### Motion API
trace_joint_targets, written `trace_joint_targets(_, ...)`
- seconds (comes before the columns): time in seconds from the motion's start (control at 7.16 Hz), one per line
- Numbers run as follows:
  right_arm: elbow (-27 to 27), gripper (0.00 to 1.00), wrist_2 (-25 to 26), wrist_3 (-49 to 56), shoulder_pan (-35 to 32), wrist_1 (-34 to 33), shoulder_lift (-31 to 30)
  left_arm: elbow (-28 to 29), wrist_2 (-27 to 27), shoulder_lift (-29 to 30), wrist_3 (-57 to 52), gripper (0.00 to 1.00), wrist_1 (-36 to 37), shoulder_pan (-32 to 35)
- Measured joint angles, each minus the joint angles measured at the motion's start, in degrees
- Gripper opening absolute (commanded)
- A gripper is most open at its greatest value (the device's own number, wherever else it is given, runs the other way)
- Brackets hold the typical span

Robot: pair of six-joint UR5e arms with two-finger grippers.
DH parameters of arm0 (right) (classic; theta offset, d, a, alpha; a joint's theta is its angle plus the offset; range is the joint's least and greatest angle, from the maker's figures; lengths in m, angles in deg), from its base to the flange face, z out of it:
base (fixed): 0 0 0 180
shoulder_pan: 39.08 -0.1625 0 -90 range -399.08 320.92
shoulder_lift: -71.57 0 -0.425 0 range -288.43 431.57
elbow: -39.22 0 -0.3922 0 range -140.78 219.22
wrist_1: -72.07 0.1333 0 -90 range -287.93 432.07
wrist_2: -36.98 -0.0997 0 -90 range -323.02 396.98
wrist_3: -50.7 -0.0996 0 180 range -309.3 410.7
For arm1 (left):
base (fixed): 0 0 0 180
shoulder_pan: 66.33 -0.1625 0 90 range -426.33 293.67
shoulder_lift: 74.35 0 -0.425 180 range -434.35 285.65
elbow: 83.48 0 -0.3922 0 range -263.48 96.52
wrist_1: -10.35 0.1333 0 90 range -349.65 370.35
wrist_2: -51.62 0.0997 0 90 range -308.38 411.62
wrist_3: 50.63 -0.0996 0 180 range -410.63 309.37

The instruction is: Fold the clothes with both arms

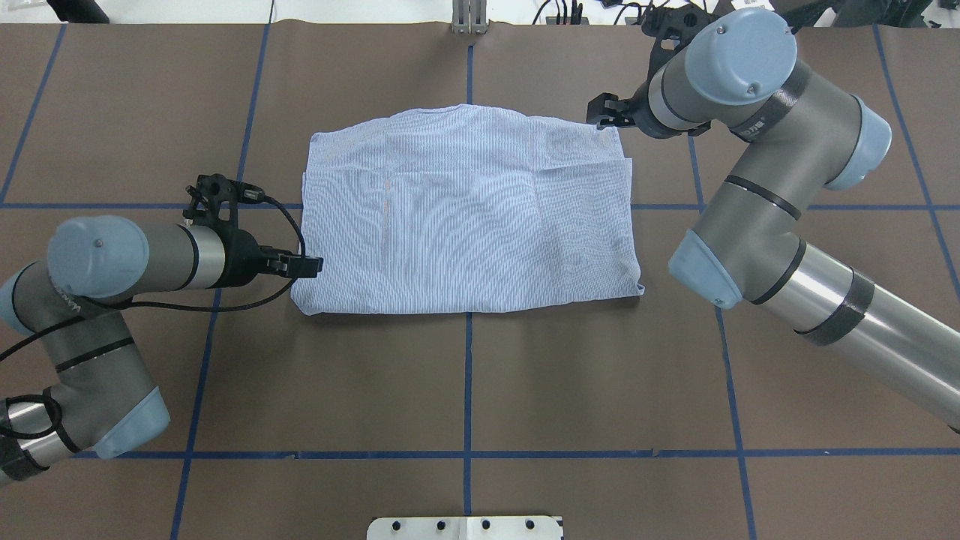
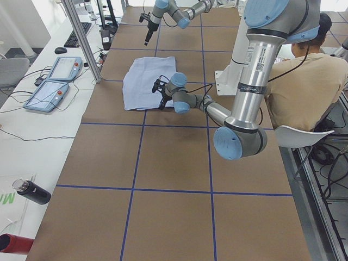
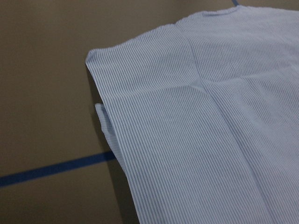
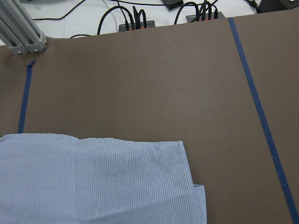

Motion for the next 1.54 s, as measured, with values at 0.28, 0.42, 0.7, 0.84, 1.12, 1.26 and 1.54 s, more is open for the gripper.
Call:
trace_joint_targets(0.28, 0.1, 1.0, 0.1, 0.0, 0.1, 0.0, 0.0, -0.6, 2.6, -1.0, 2.5, 0.72, -0.7, -3.8)
trace_joint_targets(0.42, 0.1, 1.0, 0.2, 0.0, 0.1, 0.0, 0.0, -0.5, 3.3, -1.0, 3.1, 0.72, -0.8, -4.8)
trace_joint_targets(0.7, 0.1, 1.0, 0.2, 0.0, 0.3, 0.0, 0.0, 0.0, 3.7, -0.9, 3.3, 0.46, -0.9, -5.4)
trace_joint_targets(0.84, 0.1, 1.0, 0.3, 0.0, 0.5, 0.0, 0.0, 0.0, 3.7, -0.8, 3.4, 0.16, -0.9, -5.5)
trace_joint_targets(1.12, 0.1, 1.0, 0.4, 0.0, 0.7, 0.0, 0.0, -0.1, 3.7, -0.8, 3.4, 0.0, -1.0, -5.9)
trace_joint_targets(1.26, 0.1, 1.0, 0.4, 0.0, 0.8, 0.0, 0.0, -0.3, 3.7, -1.0, 3.4, 0.0, -1.0, -6.0)
trace_joint_targets(1.54, -0.2, 1.0, 0.5, 0.0, 1.0, 0.0, 0.0, -0.5, 3.6, -1.8, 1.7, 0.0, -0.8, -5.0)
